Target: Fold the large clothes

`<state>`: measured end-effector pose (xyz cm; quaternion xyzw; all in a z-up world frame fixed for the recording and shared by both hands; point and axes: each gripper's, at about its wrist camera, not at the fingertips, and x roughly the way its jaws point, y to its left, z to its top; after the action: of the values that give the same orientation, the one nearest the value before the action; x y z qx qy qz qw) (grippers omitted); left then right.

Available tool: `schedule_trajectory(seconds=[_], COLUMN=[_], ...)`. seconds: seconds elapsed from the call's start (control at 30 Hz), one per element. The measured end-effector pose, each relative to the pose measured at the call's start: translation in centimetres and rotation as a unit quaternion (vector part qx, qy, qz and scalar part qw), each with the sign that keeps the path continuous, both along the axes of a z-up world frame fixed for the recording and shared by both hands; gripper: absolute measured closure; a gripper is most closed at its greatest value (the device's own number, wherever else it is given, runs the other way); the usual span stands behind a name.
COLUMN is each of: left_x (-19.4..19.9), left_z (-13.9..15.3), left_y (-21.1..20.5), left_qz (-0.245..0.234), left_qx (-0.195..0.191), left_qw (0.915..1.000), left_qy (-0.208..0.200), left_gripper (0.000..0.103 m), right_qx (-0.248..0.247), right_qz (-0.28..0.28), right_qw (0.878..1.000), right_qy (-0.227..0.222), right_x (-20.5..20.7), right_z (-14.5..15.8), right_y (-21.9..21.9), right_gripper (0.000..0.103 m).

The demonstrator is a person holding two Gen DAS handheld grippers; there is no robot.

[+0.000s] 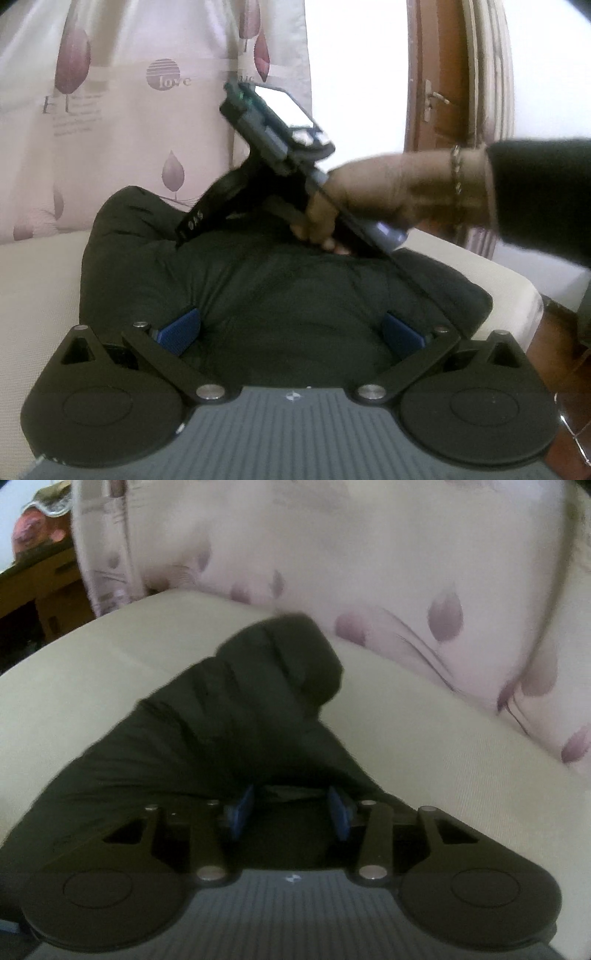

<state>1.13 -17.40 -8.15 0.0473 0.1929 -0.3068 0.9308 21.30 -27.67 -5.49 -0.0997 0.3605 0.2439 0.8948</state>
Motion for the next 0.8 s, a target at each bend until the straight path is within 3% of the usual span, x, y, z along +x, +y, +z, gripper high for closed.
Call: schedule_trajectory(seconds=[0.2,0.3,0.43,0.63,0.8], left_x=[0.7,1.2,1.3,1.1,0.7], left_z=[0.2,0.3,0.3,0.3,0.2], left_y=[0.5,0.9,0.8,0.8,0.6], left_qz=[-0.011,-0.013,-0.014,-0.006,-0.006], left_qx=[-0.017,-0.025,-0.013,-0.01,-0.01], left_qw=[0.9997,0.999,0.999,0.9993,0.9994], left_qy=[0.015,0.034,0.039,0.034,0.032], left_gripper=[0.0,0.0,0.0,0.0,0.0], right_qx=[0.036,0.032,0.066,0.039,0.015], right_qz=[-0.038,-0.041,-0.048,0.008,0.007], right_qw=[0.998,0.998,0.994,0.999,1.0], right_qy=[0.033,0.042,0.07,-0.001,-0.005], right_x=[1.6,1.7,1.9,-4.8,-8.1], right_z=[-2.3,-2.0,-0.3,4.6,3.0], right_y=[-1.5,-1.4,-3.0,-4.7,-5.5], right_gripper=[0.057,0.057,0.056,0.055,0.056])
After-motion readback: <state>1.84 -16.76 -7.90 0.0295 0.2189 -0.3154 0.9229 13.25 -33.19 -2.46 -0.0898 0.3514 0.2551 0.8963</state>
